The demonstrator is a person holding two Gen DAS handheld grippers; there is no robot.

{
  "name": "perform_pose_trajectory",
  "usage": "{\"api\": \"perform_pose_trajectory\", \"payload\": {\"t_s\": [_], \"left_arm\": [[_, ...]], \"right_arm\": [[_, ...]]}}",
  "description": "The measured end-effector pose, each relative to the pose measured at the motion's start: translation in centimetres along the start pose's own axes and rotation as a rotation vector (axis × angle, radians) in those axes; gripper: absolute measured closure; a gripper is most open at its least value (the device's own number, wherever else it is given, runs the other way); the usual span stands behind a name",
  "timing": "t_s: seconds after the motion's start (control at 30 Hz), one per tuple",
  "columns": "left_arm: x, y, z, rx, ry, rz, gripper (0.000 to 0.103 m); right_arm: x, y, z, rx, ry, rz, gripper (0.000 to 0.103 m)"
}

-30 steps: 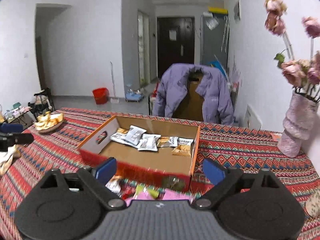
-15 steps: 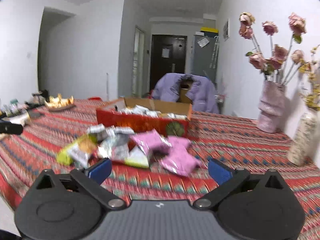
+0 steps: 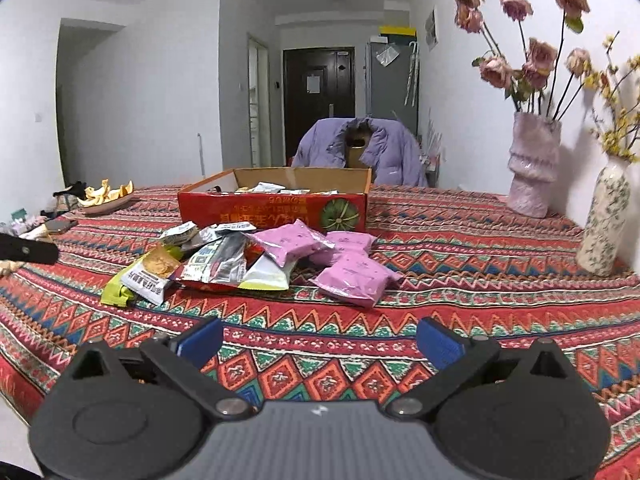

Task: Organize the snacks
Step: 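Move both open tools back to the snack pile, then grasp a pink packet with the left tool while the right tool grasps another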

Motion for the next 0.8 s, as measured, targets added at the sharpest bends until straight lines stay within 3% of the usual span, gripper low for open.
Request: {"api": "perform_pose_trajectory", "payload": {"t_s": [0.37, 0.8], "left_arm": [[3.0, -2.3, 7.1, -0.023, 0.070, 0.051, 0.010], [12.2, -5.6, 18.1, -0.055, 0.269, 0.175, 0.013]], "right_arm": [[1.7, -1.4, 5.9, -0.052, 0.040, 0.069, 0.000], [5.8, -2.1, 17.4, -0.169, 0.037, 0.256, 0.019]]}}
Point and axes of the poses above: each gripper's, at about its wrist camera, not at the fingertips, and z roughly the way its jaws point, x to its right, y to its underside, the point moved 3 cm from there along z, roughly the way its jaws point, and after that the axes turned 7 degrees about x, right-handed, at the moved point
